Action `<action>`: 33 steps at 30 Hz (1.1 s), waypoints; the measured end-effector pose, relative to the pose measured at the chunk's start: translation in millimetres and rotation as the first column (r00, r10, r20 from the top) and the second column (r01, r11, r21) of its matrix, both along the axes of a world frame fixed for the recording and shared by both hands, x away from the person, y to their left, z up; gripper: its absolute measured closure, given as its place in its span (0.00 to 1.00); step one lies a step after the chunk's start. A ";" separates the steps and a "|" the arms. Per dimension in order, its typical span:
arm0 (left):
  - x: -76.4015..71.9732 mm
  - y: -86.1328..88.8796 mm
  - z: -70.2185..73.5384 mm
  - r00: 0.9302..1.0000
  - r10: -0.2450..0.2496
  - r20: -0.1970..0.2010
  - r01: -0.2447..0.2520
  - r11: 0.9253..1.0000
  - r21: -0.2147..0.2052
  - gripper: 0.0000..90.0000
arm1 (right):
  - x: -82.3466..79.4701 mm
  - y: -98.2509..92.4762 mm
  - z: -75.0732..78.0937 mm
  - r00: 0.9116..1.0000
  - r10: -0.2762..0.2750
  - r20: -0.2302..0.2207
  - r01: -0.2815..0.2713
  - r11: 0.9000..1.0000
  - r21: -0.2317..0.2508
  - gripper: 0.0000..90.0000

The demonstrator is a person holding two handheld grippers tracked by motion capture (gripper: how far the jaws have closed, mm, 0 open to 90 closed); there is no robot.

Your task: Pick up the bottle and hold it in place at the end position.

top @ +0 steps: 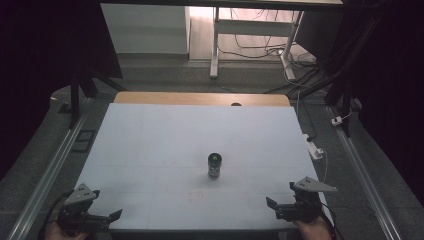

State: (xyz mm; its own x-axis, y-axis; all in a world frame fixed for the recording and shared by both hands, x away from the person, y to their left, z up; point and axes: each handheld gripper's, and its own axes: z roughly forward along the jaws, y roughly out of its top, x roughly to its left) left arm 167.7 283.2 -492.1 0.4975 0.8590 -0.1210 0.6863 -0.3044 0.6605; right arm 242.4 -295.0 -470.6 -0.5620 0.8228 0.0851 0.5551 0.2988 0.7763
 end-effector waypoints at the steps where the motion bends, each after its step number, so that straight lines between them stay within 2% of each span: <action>1: -0.2 0.1 0.0 1.000 0.002 -0.003 -0.002 1.000 -0.003 0.01 | 0.7 -0.2 0.0 1.000 -0.001 -0.006 0.001 1.000 0.003 0.00; 9: 0.2 -2.0 0.5 1.000 -0.003 -0.012 0.003 1.000 -0.006 0.00 | 3.5 0.7 -0.5 1.000 0.018 -0.026 -0.018 1.000 0.011 0.00; 29: 0.1 -2.1 -0.4 1.000 0.018 -0.024 -0.018 1.000 0.003 0.00 | 4.1 5.9 -0.3 0.999 0.044 -0.026 -0.045 0.999 -0.023 0.00; 33: 0.2 -2.7 -0.6 1.000 0.020 -0.021 -0.020 1.000 0.010 0.00 | 4.0 6.7 0.5 0.998 0.055 -0.024 -0.055 0.998 -0.007 0.00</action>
State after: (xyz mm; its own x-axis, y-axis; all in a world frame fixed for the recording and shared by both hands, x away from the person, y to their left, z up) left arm 167.9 280.5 -492.7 0.4776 0.8699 -0.1231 0.7062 -0.2967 0.6428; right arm 246.5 -288.3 -470.2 -0.6044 0.7913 0.0926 0.5559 0.3356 0.7605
